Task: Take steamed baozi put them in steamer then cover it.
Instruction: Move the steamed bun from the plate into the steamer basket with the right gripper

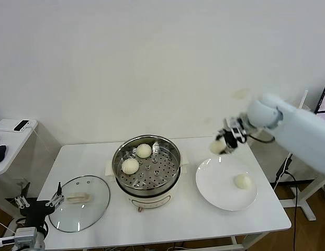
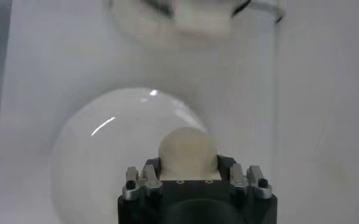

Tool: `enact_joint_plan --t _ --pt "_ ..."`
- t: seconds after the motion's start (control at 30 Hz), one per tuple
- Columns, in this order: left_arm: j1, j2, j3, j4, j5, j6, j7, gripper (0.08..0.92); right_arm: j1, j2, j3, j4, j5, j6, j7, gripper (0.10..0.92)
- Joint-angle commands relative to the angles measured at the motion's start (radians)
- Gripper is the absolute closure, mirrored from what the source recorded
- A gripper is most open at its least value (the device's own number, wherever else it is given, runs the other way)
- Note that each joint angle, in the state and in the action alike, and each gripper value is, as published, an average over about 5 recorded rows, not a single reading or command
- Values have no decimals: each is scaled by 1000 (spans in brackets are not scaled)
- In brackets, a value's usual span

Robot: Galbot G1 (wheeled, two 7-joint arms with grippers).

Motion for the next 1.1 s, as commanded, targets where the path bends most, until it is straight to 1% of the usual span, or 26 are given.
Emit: enact_joint_plan --t 0.03,0.17,0.33,0.57,0.97,1.1 --pt "4 -3 -18 2 -2 0 -1 177 243 292 -133 -8 147 -5 42 440" --pt "9 -4 -25 2 -1 0 -1 177 222 381 -154 -12 152 18 49 440" --pt "10 -3 -38 0 -2 0 -1 177 188 448 -208 -12 143 99 58 440" --pt "9 -12 -50 5 -4 0 -2 177 117 527 -286 -16 50 206 112 440" --pt "3 -12 -64 11 -11 0 -2 177 46 562 -345 -28 -126 370 131 448" --pt "3 -12 -66 16 -15 0 -2 177 40 563 -346 -22 -161 407 135 448"
